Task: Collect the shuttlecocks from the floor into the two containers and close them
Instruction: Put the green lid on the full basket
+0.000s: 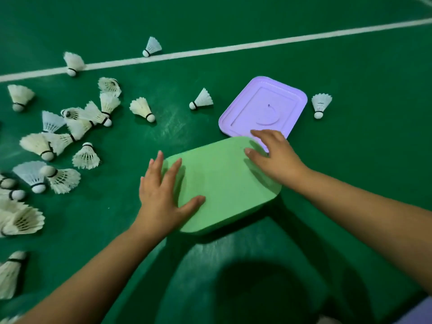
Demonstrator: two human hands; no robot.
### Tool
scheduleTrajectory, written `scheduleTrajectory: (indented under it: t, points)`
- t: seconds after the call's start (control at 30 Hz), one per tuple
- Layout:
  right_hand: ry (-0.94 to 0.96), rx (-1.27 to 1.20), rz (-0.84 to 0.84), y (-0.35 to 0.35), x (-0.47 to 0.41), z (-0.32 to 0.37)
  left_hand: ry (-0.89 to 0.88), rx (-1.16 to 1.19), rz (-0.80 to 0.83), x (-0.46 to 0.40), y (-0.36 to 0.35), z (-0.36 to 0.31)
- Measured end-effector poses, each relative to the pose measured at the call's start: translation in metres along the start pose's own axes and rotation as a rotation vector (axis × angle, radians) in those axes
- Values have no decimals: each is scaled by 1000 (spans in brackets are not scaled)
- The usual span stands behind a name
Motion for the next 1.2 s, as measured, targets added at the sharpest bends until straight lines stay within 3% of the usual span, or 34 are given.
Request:
scheduleTrajectory:
  t: [0.07, 0.27, 0.43, 0.5, 0.57, 0.67, 0.8, 0.9, 1.07, 1.2]
  points:
    - [-56, -37, -56, 6, 4, -7, 175, 191, -64, 14, -1, 18]
    - [-196, -15, 86, -7, 8, -20, 463, 774, 148, 22, -19, 38]
    - [-263, -61, 115, -6, 9, -26, 592, 946, 220, 36, -28, 55]
    - [-269, -86, 75, 5, 6, -22, 573, 997, 325, 41, -28, 56]
    - [-298, -112, 47, 13, 1, -19, 503, 1033, 458, 47, -29, 51]
    - [-380, -202, 93, 4, -4, -25, 467, 1048, 529, 49, -30, 48]
    - [-574, -615, 193, -15, -13, -32, 465, 1042, 572, 40, -26, 46]
    - [-581, -766, 183, -17, -15, -33, 444, 983, 568, 40, -28, 43]
    - [-291, -329, 0, -21, 1, -41, 393, 819, 534, 41, -29, 42]
    - [-238, -326, -35, -23, 0, -41, 371, 667, 510, 44, -23, 39]
Point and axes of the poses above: each hand's wrist, its own x-axis away from the middle knuckle, its own y-axis out of the back of the hand, z = x × y, the point moved 4 cm from there along -x, towards the middle knuckle, and after that the axes turned 15 degrees about -x, right-handed, at the moved point
